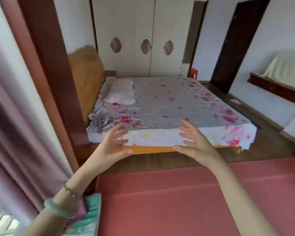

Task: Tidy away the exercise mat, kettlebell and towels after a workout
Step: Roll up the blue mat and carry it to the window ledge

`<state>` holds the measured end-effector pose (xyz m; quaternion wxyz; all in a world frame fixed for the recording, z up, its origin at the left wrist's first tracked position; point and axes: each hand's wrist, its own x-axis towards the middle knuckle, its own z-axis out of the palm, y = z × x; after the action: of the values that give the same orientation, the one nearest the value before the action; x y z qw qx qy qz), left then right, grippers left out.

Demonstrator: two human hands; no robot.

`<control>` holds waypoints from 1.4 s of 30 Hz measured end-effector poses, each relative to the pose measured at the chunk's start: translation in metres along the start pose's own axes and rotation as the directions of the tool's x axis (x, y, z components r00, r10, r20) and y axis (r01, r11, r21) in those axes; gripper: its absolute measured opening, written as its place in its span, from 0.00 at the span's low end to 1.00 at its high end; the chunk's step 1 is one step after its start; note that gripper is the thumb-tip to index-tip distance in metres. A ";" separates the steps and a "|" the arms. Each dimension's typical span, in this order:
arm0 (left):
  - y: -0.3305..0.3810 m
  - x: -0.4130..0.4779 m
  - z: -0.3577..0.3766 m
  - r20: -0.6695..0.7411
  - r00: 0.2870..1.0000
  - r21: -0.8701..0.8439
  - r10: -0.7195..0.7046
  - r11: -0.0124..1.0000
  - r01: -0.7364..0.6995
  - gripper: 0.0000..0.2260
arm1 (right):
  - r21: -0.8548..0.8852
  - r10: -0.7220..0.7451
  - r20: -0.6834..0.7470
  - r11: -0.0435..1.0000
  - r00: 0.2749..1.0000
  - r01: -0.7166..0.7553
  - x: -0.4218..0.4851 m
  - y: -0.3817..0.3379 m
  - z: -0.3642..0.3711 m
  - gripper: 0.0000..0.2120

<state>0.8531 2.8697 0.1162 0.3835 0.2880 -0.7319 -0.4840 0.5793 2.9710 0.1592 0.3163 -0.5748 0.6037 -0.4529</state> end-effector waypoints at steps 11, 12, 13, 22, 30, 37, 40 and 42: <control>0.017 0.152 0.248 0.304 0.950 -0.088 0.071 0.995 -0.046 0.37 | 0.007 0.126 -0.353 0.991 0.927 -0.132 -0.056 0.092 -0.225 0.38; 0.018 0.165 0.273 0.316 0.946 -0.095 0.069 0.995 -0.041 0.36 | 0.006 0.121 -0.378 0.992 0.918 -0.128 -0.057 0.101 -0.247 0.38; 0.020 0.178 0.296 0.327 0.942 -0.104 0.072 0.994 -0.039 0.36 | 0.006 0.112 -0.402 0.993 0.909 -0.120 -0.057 0.110 -0.269 0.37; 0.030 0.283 0.463 0.388 0.916 -0.153 0.100 0.987 -0.043 0.36 | -0.033 0.095 -0.530 0.991 0.843 -0.133 -0.053 0.173 -0.426 0.38; 0.006 0.386 0.574 0.474 0.875 -0.129 0.098 0.991 -0.041 0.35 | 0.018 0.144 -0.624 0.985 0.768 -0.170 -0.022 0.243 -0.527 0.38; -0.016 0.526 0.675 0.524 0.843 -0.190 0.122 0.982 -0.024 0.36 | 0.034 0.164 -0.693 0.980 0.702 -0.195 0.049 0.312 -0.633 0.38; -0.015 0.586 0.715 0.540 0.834 -0.196 0.114 0.981 -0.008 0.36 | 0.041 0.175 -0.715 0.977 0.676 -0.210 0.083 0.331 -0.679 0.37; -0.012 0.622 0.742 0.555 0.821 -0.198 0.132 0.980 -0.023 0.38 | 0.032 0.165 -0.732 0.977 0.661 -0.209 0.102 0.344 -0.709 0.37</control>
<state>-0.1054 2.7334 0.1044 0.1934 0.0653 -0.7762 -0.5966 -0.2152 2.9764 0.1368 0.0782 -0.2895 0.7475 -0.5927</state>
